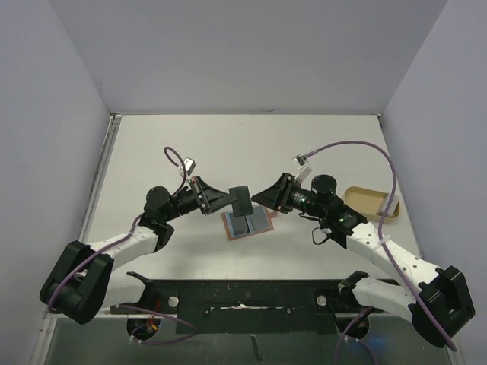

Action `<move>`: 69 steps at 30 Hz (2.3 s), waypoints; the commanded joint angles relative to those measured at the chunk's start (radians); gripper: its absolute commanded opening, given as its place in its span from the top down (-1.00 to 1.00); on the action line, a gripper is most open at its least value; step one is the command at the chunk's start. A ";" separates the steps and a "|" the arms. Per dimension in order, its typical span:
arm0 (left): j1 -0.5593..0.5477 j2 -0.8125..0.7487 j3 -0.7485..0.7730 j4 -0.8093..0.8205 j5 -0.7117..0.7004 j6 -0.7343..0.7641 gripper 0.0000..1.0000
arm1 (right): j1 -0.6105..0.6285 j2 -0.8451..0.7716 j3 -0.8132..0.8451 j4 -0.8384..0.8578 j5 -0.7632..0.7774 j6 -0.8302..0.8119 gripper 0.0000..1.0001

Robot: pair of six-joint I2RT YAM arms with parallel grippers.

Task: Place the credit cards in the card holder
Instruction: Insert the credit card into the card holder.

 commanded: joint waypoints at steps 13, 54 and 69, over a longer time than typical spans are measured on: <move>0.019 0.098 0.081 -0.465 -0.029 0.307 1.00 | -0.017 0.087 0.221 -0.556 0.460 -0.360 -0.08; -0.002 0.425 0.182 -0.440 -0.069 0.429 1.00 | 0.001 0.520 0.232 -0.472 0.489 -0.496 0.75; -0.001 0.492 0.251 -0.524 -0.047 0.492 1.00 | 0.028 0.532 0.201 -0.438 0.460 -0.461 0.82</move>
